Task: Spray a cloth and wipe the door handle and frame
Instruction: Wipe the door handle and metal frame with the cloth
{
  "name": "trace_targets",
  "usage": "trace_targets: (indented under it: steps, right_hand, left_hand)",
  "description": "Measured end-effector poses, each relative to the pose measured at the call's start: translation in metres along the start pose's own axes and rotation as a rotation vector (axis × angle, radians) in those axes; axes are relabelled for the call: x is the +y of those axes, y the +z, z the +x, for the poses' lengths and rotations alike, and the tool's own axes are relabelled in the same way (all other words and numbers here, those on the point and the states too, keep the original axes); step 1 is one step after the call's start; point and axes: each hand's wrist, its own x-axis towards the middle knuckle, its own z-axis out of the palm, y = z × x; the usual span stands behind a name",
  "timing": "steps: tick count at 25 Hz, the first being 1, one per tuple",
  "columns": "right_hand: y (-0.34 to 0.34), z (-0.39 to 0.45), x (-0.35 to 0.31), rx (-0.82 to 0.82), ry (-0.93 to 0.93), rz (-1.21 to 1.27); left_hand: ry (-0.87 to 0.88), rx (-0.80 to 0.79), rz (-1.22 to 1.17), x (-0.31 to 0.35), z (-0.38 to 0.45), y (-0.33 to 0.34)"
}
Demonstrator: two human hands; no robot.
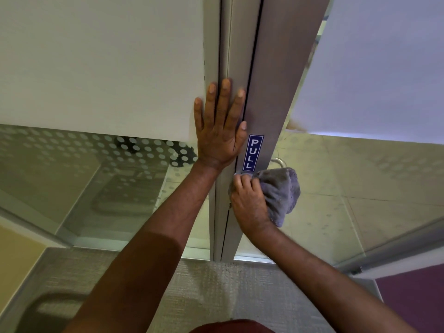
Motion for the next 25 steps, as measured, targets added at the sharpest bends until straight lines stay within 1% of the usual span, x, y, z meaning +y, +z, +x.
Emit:
trace_targets:
  steps: [2,3,4,5,8,9,10,11,13,15,16,17,18,21,22,23,25]
  right_hand:
    - [-0.011,0.002,0.011,-0.054,-0.031,0.119]
    - [-0.017,0.0,0.021,-0.053,-0.029,0.199]
    - [-0.023,-0.005,0.031,-0.004,-0.004,0.279]
    - [-0.028,-0.01,0.042,0.099,0.047,0.355]
    - [-0.036,-0.01,0.068,0.509,0.334,0.513]
    - [-0.031,-0.004,0.072,0.583,0.376,0.513]
    - [-0.021,0.002,0.071,0.6,0.353,0.485]
    - [-0.007,0.005,0.069,0.568,0.28,0.445]
    - [0.029,0.005,0.055,0.419,0.11,0.386]
    - [0.047,0.0,0.047,0.237,0.025,0.362]
    - [0.044,0.001,0.051,0.195,0.006,0.376]
    - [0.037,0.002,0.058,0.219,-0.007,0.403]
    - [0.025,0.002,0.066,0.287,0.01,0.449]
    - [-0.007,0.004,0.081,0.599,0.224,0.624]
    - [-0.007,0.007,0.079,0.633,0.273,0.65]
    - [-0.001,0.008,0.073,0.609,0.277,0.647]
    - [0.019,0.005,0.052,0.408,0.2,0.562]
  left_hand:
    - [0.004,-0.014,0.002,0.0,0.0,-0.001]
    - [0.004,-0.01,0.0,0.0,0.0,-0.002]
    - [0.002,-0.003,-0.007,0.0,-0.001,-0.001]
    - [0.002,0.001,-0.014,0.0,-0.001,0.0]
    - [0.011,0.012,-0.012,0.0,-0.001,0.002]
    - [0.014,0.018,-0.01,0.0,-0.001,0.003]
    - [0.016,0.022,-0.015,-0.001,-0.002,0.003]
    - [0.017,0.026,-0.022,-0.001,-0.002,0.004]
    - [0.015,0.037,-0.031,-0.004,-0.002,0.005]
    - [0.015,0.037,-0.023,-0.006,-0.002,0.006]
    - [0.016,0.038,-0.017,-0.006,-0.002,0.006]
    - [0.016,0.034,-0.019,-0.004,-0.001,0.005]
    - [0.018,0.029,-0.023,-0.004,-0.001,0.005]
    - [0.021,0.046,0.001,-0.003,-0.001,0.005]
    - [0.018,0.051,-0.004,-0.003,0.0,0.005]
    - [0.017,0.052,-0.01,-0.003,0.0,0.005]
    - [0.02,0.04,-0.016,-0.003,-0.001,0.005]
